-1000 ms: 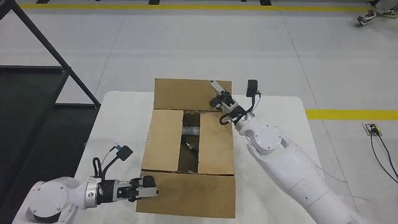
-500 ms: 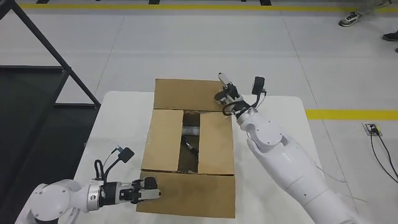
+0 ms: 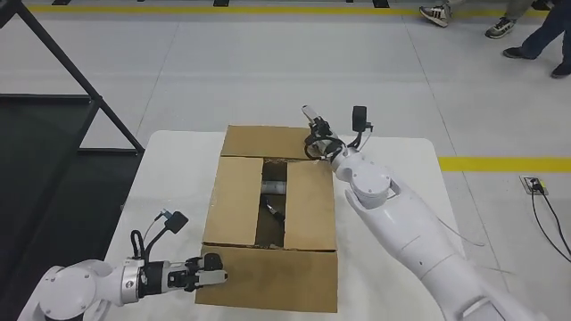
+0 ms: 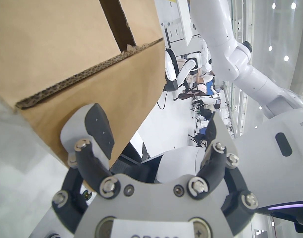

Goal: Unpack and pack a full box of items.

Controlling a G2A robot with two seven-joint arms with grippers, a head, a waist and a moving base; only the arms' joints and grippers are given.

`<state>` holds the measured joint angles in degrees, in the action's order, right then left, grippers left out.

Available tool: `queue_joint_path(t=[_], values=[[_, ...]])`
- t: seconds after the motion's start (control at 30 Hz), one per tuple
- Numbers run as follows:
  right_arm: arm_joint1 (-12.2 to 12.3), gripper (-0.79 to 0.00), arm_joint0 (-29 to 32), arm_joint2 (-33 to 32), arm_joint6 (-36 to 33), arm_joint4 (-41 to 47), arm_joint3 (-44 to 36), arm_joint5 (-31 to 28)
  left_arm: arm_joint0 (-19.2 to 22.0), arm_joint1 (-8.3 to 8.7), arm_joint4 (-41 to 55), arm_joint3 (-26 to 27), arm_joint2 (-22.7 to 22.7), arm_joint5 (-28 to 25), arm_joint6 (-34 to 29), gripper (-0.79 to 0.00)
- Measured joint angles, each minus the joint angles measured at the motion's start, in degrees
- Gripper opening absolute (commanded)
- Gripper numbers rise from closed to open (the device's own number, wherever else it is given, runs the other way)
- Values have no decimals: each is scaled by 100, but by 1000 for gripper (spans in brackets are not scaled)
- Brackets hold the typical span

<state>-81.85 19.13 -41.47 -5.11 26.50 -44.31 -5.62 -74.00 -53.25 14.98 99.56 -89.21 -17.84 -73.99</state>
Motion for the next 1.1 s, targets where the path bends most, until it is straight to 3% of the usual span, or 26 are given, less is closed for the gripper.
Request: queue_joint_path(t=[0.73,0.93,1.1], values=[[-449,0,-447,-69,-589,-287,1053,410,291,35,88,-457,403,-17,136,0],[-521,0,-509,-183,-607,-314,1215,296,344,49,239,-461,452,-9,67,0],[-516,0,-458,-438,-753,-138,1189,-246,389,83,951,-500,188,-41,-161,0]])
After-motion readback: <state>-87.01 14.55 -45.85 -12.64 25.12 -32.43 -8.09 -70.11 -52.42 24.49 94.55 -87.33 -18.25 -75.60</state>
